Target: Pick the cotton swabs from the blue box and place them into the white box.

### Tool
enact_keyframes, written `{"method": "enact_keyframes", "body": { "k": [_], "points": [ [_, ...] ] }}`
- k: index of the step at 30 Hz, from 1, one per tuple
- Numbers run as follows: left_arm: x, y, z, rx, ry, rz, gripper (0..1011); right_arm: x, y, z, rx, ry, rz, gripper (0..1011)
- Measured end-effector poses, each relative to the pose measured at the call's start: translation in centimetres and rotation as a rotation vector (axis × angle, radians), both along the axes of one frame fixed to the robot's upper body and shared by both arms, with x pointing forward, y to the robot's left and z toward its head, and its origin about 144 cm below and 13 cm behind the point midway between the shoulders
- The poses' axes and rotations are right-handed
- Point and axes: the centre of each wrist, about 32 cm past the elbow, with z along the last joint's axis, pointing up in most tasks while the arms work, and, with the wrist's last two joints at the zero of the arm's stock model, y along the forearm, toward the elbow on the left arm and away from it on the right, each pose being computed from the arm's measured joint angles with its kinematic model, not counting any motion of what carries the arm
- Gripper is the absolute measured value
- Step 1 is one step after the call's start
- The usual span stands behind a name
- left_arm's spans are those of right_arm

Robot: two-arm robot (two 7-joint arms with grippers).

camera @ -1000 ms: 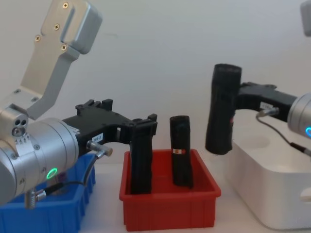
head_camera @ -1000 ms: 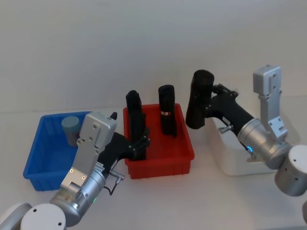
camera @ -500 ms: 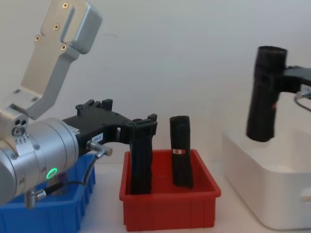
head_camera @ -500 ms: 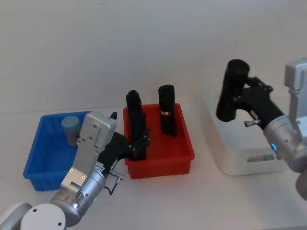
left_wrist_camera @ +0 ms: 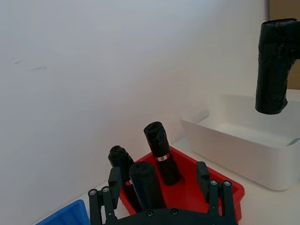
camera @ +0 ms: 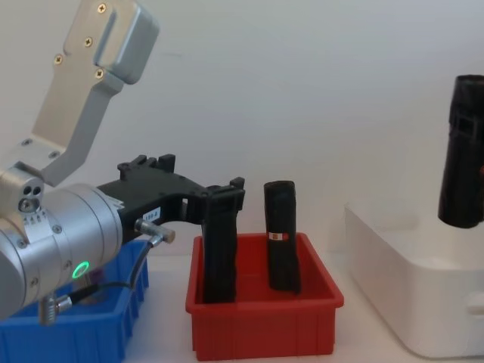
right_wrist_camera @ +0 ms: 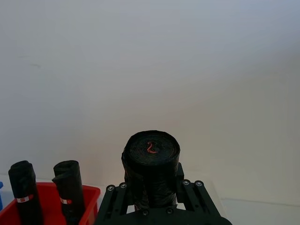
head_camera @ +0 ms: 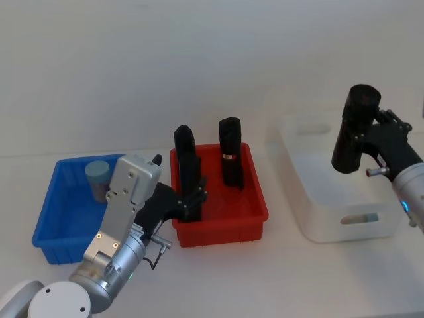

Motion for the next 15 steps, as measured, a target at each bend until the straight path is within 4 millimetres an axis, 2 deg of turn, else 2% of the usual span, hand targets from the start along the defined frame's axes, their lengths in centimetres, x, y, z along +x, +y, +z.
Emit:
{"method": "enact_keyframes", "body": {
  "k": [15],
  "points": [
    [0.0,0.0,0.0,0.000,0.000,0.000,1004,-0.2,-0.6,-1.0,0.015,0.053,0.010,464]
  ]
}}
